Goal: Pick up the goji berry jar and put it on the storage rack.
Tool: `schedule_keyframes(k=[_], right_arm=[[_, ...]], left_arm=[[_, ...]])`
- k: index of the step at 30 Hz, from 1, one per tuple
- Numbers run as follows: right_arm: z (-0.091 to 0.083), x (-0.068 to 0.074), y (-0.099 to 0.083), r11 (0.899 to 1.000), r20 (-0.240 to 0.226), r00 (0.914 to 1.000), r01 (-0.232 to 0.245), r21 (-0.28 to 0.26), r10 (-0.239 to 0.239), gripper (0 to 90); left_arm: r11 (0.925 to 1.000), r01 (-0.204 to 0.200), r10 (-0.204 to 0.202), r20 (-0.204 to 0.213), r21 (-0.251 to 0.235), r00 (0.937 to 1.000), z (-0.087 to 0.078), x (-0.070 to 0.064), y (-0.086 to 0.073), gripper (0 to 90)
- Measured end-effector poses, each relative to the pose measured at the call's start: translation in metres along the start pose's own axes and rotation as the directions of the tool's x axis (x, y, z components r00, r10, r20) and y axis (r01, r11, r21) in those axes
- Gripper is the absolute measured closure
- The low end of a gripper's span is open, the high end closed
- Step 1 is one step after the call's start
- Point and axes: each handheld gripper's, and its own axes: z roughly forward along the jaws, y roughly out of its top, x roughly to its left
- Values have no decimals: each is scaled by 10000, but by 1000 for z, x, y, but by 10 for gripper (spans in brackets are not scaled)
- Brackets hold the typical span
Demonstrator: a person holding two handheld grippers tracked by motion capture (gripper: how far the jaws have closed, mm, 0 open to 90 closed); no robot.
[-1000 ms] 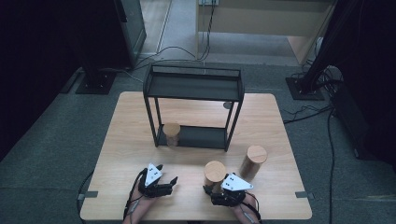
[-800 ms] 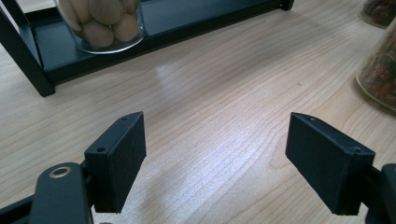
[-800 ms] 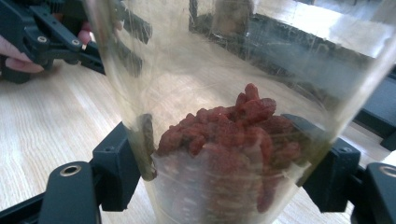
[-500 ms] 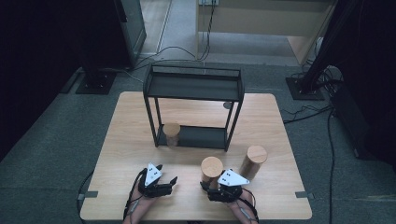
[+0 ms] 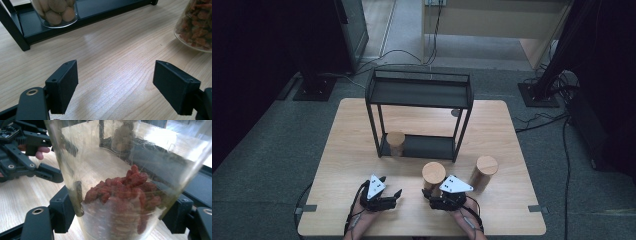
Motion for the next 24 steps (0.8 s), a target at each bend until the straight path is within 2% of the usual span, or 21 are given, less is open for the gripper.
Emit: schedule_keyframes(k=[5, 14, 24], right_arm=[[4, -1, 4, 9998, 76, 9998, -159, -80, 160, 249], [9, -3, 12, 9999, 242, 9997, 37, -145, -33, 248], [17, -4, 17, 9999, 366, 9993, 44, -136, -39, 248]], left_arm=[[10000, -31, 31, -16, 5, 10000, 0, -1, 0, 201], [10000, -88, 89, -40, 39, 10000, 0, -1, 1, 202], [9999, -114, 114, -53, 26, 9999, 0, -2, 0, 202]])
